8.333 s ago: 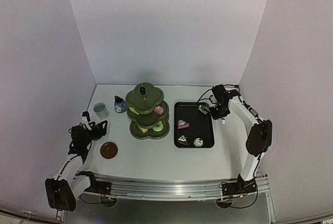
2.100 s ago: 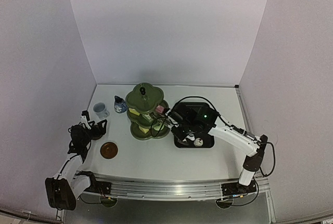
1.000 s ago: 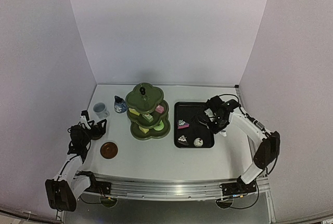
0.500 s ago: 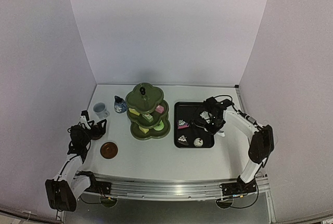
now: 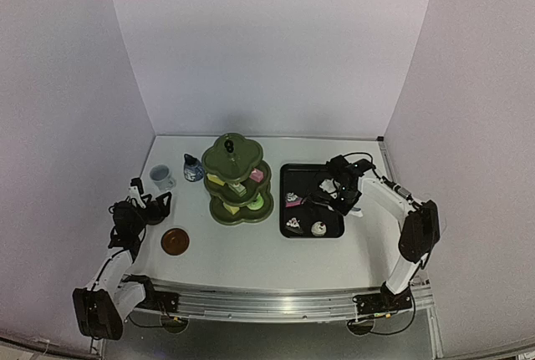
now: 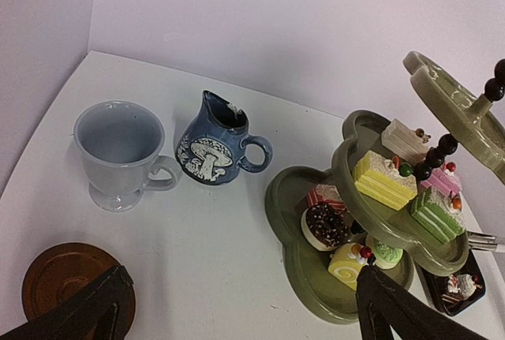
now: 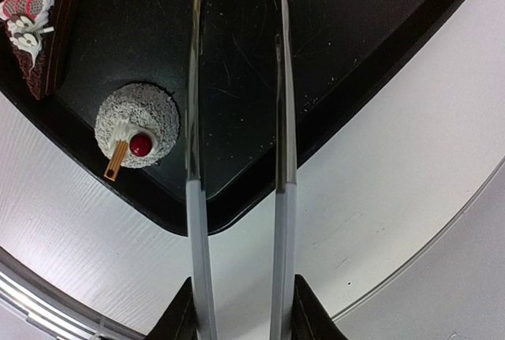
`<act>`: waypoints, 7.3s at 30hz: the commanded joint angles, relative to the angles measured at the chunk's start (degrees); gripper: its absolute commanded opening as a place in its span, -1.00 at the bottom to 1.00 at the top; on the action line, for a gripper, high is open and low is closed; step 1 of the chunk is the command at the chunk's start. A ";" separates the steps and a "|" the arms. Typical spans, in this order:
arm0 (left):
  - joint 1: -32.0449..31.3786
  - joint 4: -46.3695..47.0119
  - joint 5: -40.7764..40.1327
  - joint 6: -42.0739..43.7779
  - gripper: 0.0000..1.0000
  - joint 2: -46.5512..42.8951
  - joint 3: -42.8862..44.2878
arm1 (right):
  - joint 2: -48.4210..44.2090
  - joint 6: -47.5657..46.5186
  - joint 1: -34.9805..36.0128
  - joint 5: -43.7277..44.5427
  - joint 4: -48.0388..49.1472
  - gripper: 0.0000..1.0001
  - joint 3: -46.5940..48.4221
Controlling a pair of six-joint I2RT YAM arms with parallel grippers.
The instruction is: Serve the afternoon tea
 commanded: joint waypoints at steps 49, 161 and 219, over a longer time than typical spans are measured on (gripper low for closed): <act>0.52 -0.35 0.07 1.31 0.99 -0.11 1.29 | 0.12 -9.03 9.58 1.05 0.28 -0.41 2.61; -3.05 -0.17 13.58 8.63 0.99 -0.86 3.37 | -8.55 31.26 20.43 7.34 4.68 -0.45 38.41; -3.05 -0.51 12.73 9.04 0.99 -0.64 3.32 | -11.61 31.60 24.67 -3.51 -6.78 -0.38 -4.22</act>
